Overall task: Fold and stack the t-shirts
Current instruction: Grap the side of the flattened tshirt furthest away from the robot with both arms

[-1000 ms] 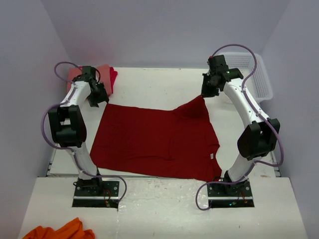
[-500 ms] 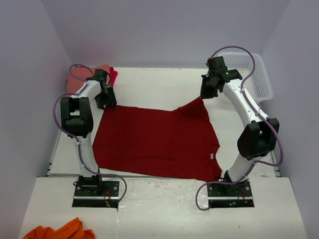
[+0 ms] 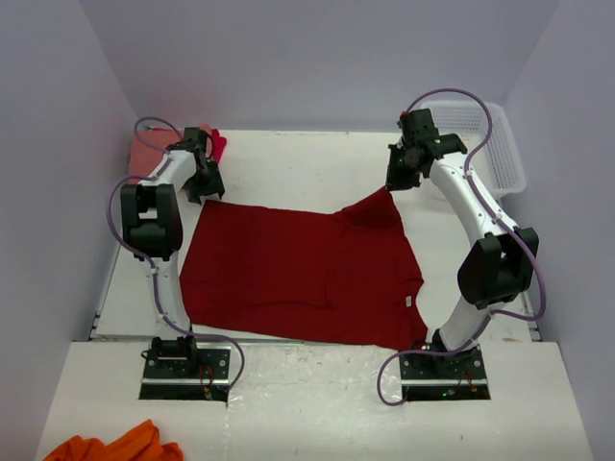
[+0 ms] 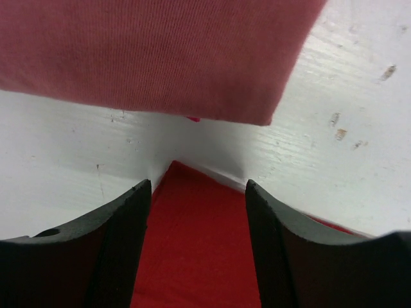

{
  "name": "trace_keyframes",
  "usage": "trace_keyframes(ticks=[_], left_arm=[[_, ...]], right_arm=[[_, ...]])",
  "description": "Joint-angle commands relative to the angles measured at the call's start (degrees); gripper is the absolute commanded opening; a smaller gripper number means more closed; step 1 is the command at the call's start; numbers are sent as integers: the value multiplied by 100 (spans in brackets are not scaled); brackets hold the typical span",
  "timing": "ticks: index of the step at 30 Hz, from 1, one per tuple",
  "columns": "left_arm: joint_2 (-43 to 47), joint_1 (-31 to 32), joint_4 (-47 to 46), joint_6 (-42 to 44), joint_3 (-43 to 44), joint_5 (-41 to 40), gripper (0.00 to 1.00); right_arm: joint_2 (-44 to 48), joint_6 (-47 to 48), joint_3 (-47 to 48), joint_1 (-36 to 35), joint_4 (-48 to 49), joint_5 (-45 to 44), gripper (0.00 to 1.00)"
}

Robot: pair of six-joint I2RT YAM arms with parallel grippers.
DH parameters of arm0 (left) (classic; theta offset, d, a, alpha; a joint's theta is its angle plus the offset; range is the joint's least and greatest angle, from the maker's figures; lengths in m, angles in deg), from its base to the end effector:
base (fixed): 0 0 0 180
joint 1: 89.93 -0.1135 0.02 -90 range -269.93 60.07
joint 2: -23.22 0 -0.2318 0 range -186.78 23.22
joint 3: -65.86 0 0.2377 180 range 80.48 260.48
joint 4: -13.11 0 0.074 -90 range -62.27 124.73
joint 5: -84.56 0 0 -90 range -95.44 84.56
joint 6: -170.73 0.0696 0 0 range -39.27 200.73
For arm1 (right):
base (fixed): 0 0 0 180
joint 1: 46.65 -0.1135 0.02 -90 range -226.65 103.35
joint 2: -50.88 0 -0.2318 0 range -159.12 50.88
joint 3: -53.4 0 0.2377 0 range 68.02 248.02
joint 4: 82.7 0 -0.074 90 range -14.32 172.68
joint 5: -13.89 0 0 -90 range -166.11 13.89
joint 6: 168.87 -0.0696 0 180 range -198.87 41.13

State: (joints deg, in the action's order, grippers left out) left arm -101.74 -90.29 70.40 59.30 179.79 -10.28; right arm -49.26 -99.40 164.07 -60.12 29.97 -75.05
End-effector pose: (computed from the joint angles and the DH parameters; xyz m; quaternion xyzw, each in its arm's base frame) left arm 0.4390 0.0086 0.1248 -0.1933 0.9621 0.0064 0.1923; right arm 0.3626 0.0882 0.2650 0.0564 0.9566 0.0920 0.2706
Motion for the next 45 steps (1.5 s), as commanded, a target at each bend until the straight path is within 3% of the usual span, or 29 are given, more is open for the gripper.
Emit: trace_keyframes(ticks=[1,9,25,33,36,45], left_arm=[[-159,-25,-14,43,229,-219,61],[-221,-25,-5,43,133,-421,59],[-397,-25,-5,-10,141,-386,0],[59,-25,65,42,142,-430,0],[437,-25,65,104,176,-456,0],[465,-25,496,104,906,-641,0]], right_arm=[[-6,6,81,3,112,61,0],[-15,-38,124,20,112,157,0],[47,-38,19,91,112,219,0],[-111,32,98,99,129,-61,0],[-295,23,492,248,77,-97,0],[-1112,243,1941,451,-213,122,0]])
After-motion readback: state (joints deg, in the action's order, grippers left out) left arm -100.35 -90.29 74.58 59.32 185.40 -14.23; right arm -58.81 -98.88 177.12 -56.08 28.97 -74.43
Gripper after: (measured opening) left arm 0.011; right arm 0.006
